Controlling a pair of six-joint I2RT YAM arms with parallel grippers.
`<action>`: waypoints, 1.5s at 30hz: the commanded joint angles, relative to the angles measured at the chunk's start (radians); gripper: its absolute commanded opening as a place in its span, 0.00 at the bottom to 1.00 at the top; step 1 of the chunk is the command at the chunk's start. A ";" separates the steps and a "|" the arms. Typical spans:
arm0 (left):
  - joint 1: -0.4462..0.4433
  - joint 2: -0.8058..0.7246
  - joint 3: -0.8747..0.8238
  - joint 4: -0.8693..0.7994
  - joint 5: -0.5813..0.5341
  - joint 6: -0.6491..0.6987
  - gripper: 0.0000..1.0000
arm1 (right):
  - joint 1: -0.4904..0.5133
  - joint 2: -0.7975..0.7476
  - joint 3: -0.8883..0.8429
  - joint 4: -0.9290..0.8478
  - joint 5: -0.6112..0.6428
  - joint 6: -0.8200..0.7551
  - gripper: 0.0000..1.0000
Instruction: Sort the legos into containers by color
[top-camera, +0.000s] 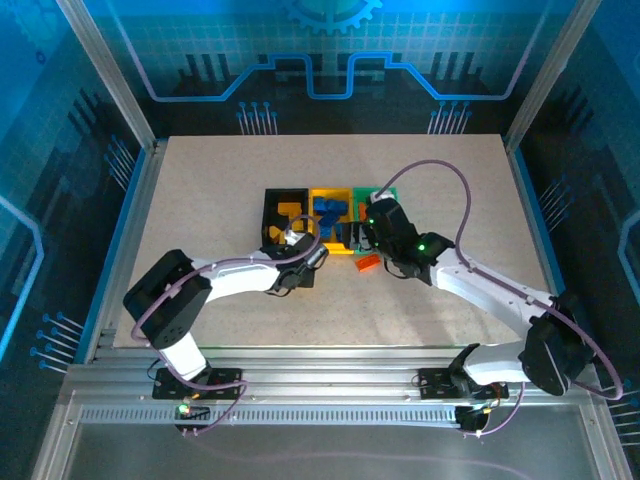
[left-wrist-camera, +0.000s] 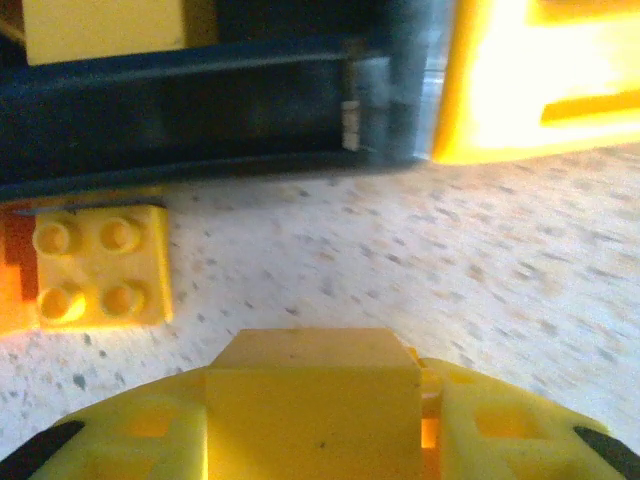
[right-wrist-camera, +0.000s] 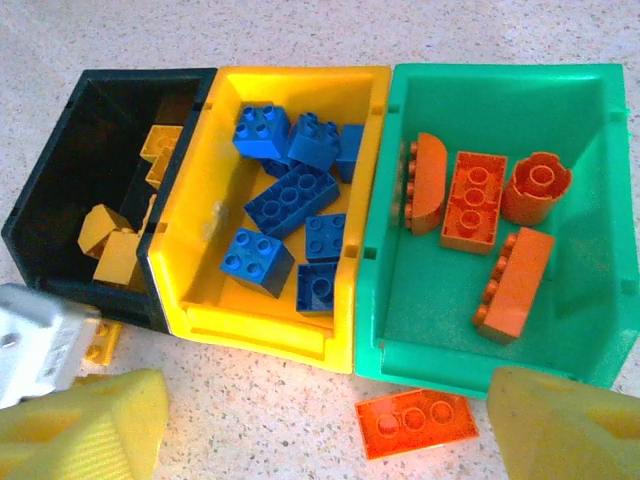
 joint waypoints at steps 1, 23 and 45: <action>-0.027 -0.196 -0.019 -0.020 0.022 -0.052 0.35 | -0.006 -0.039 -0.052 0.003 0.019 0.031 0.84; 0.319 0.158 0.523 -0.125 0.115 0.004 0.92 | 0.007 -0.059 -0.289 -0.016 -0.016 0.058 0.91; 0.070 -0.694 -0.215 -0.031 0.099 -0.173 0.99 | 0.060 0.380 -0.080 0.026 0.263 0.385 0.96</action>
